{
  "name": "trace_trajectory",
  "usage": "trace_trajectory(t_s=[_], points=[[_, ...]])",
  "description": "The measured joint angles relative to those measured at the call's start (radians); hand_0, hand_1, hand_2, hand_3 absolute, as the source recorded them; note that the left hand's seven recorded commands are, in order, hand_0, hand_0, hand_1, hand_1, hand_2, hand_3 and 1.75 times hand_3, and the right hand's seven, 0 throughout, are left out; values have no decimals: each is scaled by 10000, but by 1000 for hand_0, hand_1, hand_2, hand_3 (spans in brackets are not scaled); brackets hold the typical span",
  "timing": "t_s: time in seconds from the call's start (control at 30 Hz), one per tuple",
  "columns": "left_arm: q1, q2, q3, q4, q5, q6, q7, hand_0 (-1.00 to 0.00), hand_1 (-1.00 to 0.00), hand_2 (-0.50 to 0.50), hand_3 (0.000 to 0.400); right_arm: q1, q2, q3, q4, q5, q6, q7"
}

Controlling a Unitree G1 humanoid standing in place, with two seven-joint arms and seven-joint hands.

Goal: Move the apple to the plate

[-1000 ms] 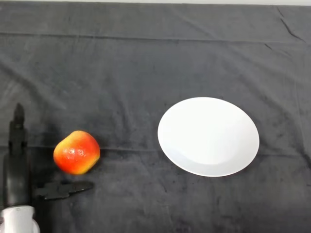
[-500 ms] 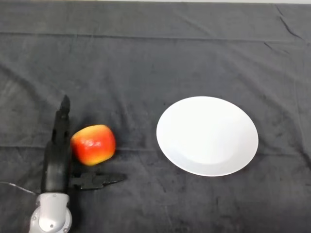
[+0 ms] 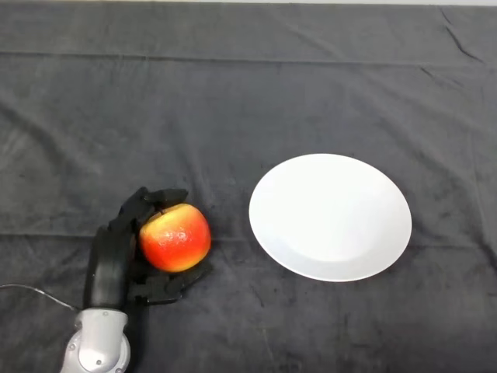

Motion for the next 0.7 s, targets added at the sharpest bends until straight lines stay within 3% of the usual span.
trace_trajectory(t_s=[0.23,0.43,0.7], points=[[16,57,-133,-713,269,398,173,-1000,-1000,0,400,0,0,0,0,0,0,0],[34,287,-441,-2598,394,1113,130,-1000,-1000,0,400,0,0,1,0,0,0,0],[50,704,-434,-4812,461,2568,-206,-1000,-1000,0,400,0,0,1,0,0,0,-1]])
